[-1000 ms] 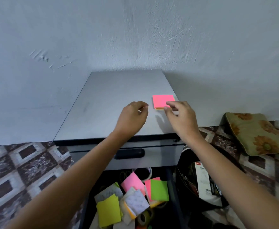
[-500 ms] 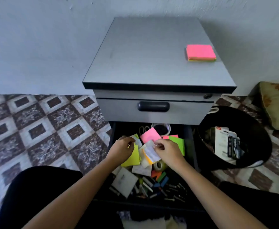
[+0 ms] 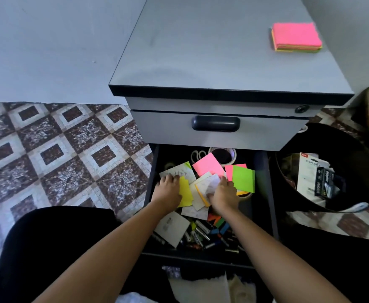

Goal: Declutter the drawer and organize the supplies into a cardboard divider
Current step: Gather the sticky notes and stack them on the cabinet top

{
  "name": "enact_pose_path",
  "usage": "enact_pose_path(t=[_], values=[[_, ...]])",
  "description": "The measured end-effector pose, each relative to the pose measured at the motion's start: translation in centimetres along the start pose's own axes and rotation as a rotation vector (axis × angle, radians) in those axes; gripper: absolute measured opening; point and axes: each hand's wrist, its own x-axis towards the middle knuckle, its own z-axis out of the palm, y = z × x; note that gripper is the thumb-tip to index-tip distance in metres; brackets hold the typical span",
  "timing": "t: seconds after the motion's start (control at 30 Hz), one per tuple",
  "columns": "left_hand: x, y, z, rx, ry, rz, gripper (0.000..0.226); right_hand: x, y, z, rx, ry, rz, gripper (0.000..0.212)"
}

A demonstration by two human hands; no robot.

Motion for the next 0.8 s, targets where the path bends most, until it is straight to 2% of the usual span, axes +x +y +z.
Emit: enact_pose_path(t=[0.13, 0.3, 0.37, 0.43, 0.53, 0.6, 0.67, 0.73, 0.8], values=[[0.3, -0.3, -0.8, -0.133, -0.003, 0.028, 0.050, 0.8, 0.5, -0.4, 0.082, 0.002, 0.055, 0.065], [0.0, -0.7, -2.9, -0.356, 0.059, 0.012, 0.035, 0.8, 0.9, -1.5, 0.320, 0.088, -0.022, 0.046], [-0.2, -0.9, -3.6, -0.418, 0.102, 0.009, 0.035, 0.5, 1.0, -2.3, 0.421, 0.065, -0.015, 0.038], [-0.2, -0.9, -4.1, -0.506, 0.125, -0.030, 0.035, 0.1, 0.8, -3.0, 0.577, -0.003, -0.018, 0.040], [-0.3, -0.5, -3.7, -0.723, 0.100, -0.137, 0.036, -0.6, 0.0, -3.5, 0.839, -0.070, 0.002, 0.024], [-0.7, 0.5, -3.3, -0.911, 0.075, -0.218, 0.035, -1.1, -0.7, -3.0, 0.973, -0.101, 0.061, 0.021], [-1.4, 1.7, -3.0, -1.185, 0.045, -0.272, 0.026, -1.3, -1.1, -2.0, 1.005, -0.073, 0.081, 0.021], [-2.4, 3.2, -3.0, -1.432, -0.005, -0.313, 0.026, -1.6, -1.3, -0.8, 0.959, -0.042, 0.070, 0.020], [-2.8, 4.1, -2.2, -1.481, -0.018, -0.329, 0.031, -2.0, -1.4, 0.2, 0.917, -0.063, 0.123, 0.010]])
